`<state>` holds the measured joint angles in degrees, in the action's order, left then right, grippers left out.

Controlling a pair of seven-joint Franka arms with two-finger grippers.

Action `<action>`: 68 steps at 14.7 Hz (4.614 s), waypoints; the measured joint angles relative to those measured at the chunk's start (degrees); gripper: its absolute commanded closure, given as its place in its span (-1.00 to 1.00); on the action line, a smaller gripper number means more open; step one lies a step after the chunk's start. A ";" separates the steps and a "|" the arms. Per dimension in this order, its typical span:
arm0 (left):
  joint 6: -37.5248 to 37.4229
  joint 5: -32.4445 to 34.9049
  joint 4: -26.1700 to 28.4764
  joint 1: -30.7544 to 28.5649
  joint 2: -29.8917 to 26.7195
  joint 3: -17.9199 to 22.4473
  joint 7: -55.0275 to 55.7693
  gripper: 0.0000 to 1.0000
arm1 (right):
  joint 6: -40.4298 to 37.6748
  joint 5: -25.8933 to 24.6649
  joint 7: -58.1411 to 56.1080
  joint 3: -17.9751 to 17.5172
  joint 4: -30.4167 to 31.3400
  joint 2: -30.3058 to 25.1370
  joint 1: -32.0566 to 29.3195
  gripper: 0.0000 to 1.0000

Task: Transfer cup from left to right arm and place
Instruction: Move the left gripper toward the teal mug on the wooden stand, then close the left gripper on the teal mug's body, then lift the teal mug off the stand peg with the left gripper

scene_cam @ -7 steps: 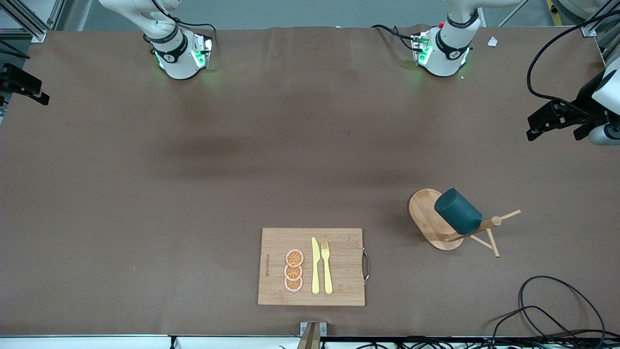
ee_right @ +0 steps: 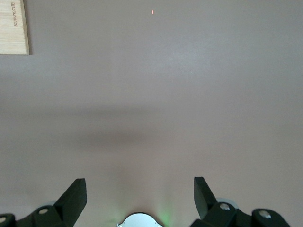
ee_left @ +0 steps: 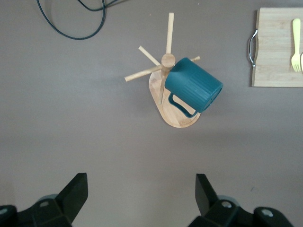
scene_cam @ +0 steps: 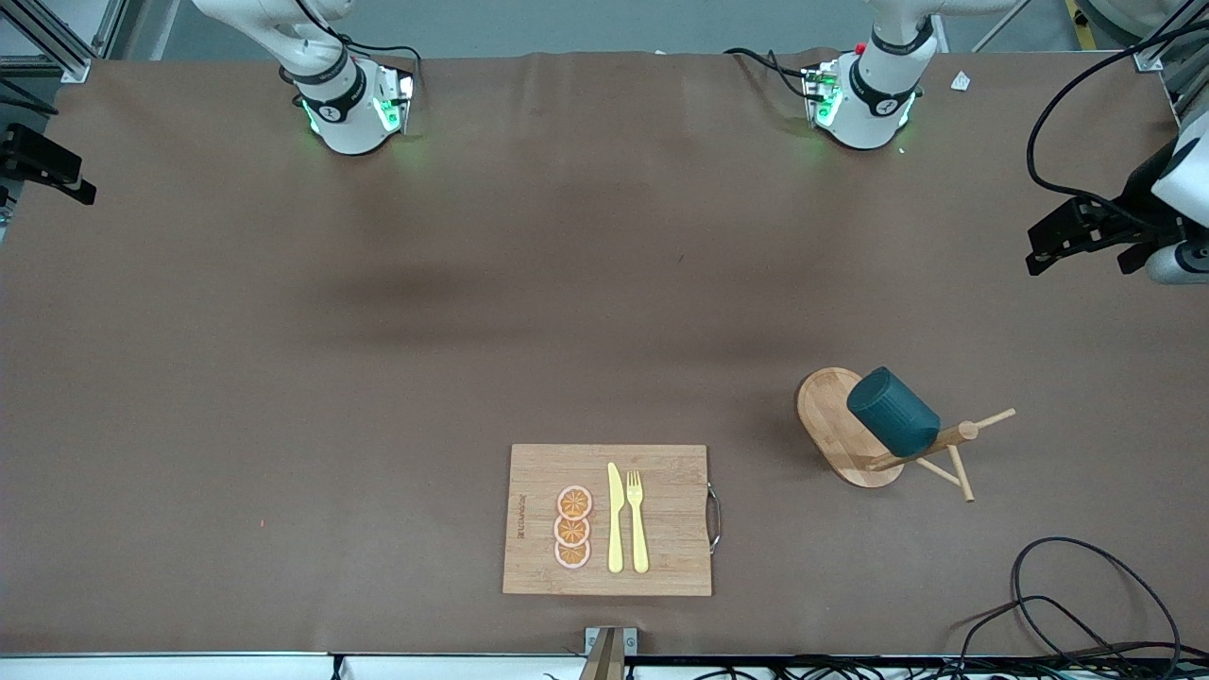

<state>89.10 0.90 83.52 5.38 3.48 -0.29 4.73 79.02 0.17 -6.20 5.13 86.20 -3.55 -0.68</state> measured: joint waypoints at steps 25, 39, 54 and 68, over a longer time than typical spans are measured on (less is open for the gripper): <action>14.60 -14.14 -3.94 0.20 26.38 -0.24 51.79 -1.00 | -0.16 0.02 0.00 -0.07 0.53 0.01 0.02 -1.00; 17.07 -15.97 -4.40 0.05 29.48 -0.33 51.54 -0.25 | -0.16 0.02 0.00 -0.08 0.53 0.01 0.02 -1.00; 11.92 -20.05 -5.54 0.11 26.44 -0.54 54.10 -0.26 | -0.16 0.02 0.00 -0.08 0.58 0.01 0.02 -1.00; 6.56 -22.28 -5.53 0.43 23.78 -5.98 64.71 -0.23 | -0.16 0.02 0.00 -0.08 0.62 0.01 0.03 -1.00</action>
<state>95.67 -21.38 77.99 5.81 27.26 -6.27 69.43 78.86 0.19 -6.20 5.05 86.82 -3.54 -0.66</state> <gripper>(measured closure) 0.137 0.000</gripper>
